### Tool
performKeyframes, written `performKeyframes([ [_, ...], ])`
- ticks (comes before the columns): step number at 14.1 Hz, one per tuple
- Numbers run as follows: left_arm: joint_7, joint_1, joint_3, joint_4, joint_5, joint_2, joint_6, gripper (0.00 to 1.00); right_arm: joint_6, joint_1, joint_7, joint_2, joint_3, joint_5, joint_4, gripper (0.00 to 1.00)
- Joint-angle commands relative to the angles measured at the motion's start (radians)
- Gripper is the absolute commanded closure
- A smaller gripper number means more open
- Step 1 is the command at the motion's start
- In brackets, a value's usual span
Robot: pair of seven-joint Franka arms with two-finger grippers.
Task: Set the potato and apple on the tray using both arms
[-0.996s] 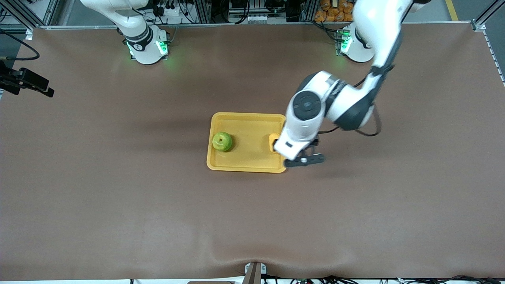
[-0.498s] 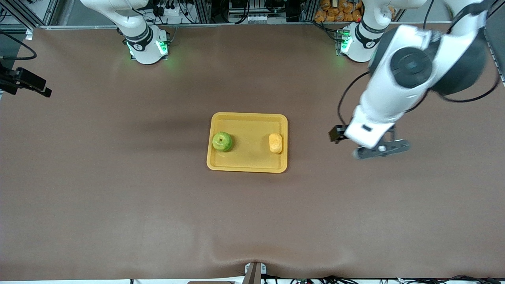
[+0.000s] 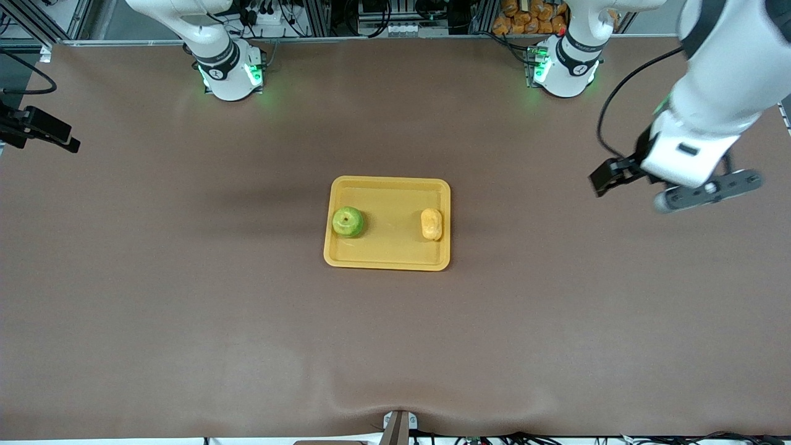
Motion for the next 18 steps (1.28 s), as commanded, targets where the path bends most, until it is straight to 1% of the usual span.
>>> performKeyframes([
  [1, 0.048, 0.043, -0.007, -0.025, -0.009, -0.062, -0.036, 0.00, -0.012, -0.007, 0.003, 0.010, 0.010, -0.005, 0.021, 0.00],
  [6, 0.157, 0.116, -0.007, -0.025, -0.074, -0.102, -0.082, 0.00, -0.012, -0.003, 0.006, 0.010, 0.011, -0.005, 0.021, 0.00],
  [10, 0.279, 0.178, -0.006, -0.031, -0.103, -0.125, -0.087, 0.00, -0.014, -0.004, 0.007, 0.010, 0.011, -0.005, 0.021, 0.00],
  [11, 0.299, 0.172, 0.002, -0.048, -0.106, -0.141, -0.087, 0.00, -0.012, -0.004, 0.006, 0.010, 0.011, -0.005, 0.021, 0.00],
  [12, 0.319, 0.152, 0.038, -0.073, -0.106, -0.167, -0.087, 0.00, -0.014, -0.006, 0.006, 0.010, 0.011, -0.005, 0.021, 0.00],
  [13, 0.326, 0.106, 0.080, -0.099, -0.106, -0.191, -0.088, 0.00, -0.014, -0.007, 0.004, 0.010, 0.011, -0.005, 0.021, 0.00],
  [14, 0.327, 0.084, 0.103, -0.123, -0.106, -0.214, -0.104, 0.00, -0.014, -0.007, 0.003, 0.010, 0.011, -0.005, 0.021, 0.00],
  [18, 0.339, 0.064, 0.106, -0.220, -0.106, -0.286, -0.119, 0.00, -0.014, -0.006, 0.004, 0.010, 0.011, -0.005, 0.021, 0.00],
])
